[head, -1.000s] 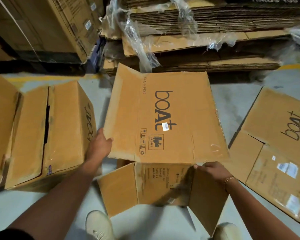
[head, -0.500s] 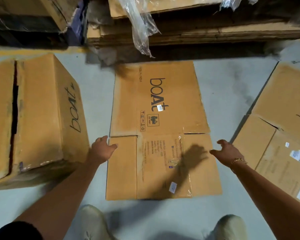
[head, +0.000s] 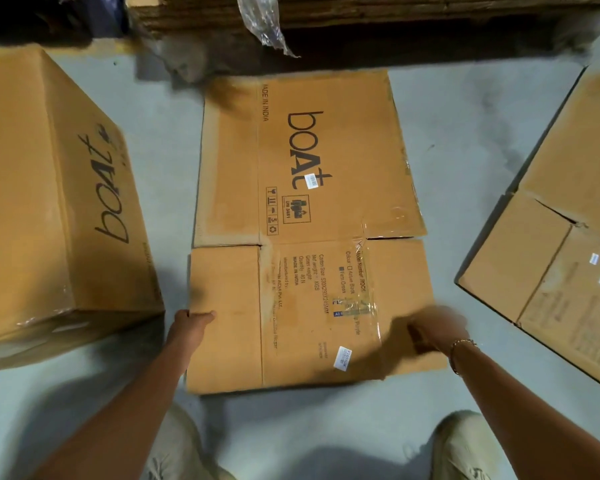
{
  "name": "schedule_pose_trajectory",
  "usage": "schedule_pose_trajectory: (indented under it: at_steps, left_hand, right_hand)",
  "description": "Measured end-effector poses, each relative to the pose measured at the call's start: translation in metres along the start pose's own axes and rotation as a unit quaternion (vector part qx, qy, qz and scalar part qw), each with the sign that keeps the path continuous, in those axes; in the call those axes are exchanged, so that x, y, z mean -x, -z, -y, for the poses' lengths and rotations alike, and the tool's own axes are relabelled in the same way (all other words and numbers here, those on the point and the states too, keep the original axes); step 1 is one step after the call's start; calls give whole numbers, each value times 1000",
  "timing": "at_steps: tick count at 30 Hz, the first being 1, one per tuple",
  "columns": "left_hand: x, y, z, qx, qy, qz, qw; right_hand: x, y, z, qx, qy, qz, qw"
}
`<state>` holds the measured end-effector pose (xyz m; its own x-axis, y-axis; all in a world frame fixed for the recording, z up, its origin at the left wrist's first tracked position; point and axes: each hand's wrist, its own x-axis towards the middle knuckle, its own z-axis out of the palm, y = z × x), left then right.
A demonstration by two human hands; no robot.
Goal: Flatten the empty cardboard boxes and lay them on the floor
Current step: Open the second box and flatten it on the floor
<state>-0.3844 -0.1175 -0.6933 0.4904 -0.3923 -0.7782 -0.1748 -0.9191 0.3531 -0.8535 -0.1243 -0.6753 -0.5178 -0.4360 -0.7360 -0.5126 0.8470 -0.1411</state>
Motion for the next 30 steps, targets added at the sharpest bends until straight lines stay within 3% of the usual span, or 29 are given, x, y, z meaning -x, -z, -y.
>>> schedule_pose_trajectory:
  at_steps: [7, 12, 14, 18, 22, 26, 30]
  left_hand:
    - [2, -11, 56, 65, 30, -44, 996]
    - [89, -3, 33, 82, -3, -120, 989]
    - [108, 10, 21, 104, -39, -103, 988]
    - [126, 44, 9, 179, 10, -71, 981]
    - [167, 68, -8, 154, 9, -71, 985]
    - [180, 86, -26, 126, 28, -51, 990]
    - [177, 98, -42, 98, -17, -39, 994]
  right_hand:
    - [11, 5, -50, -150, -15, 51, 987]
    - [55, 20, -57, -243, 11, 30, 970]
    - [65, 35, -59, -273, -9, 63, 960]
    - [87, 50, -75, -294, -69, 247, 921]
    - [104, 29, -92, -357, -78, 231, 902]
    - [97, 1, -115, -467, -149, 207, 847]
    - [124, -12, -109, -535, -202, 276, 773]
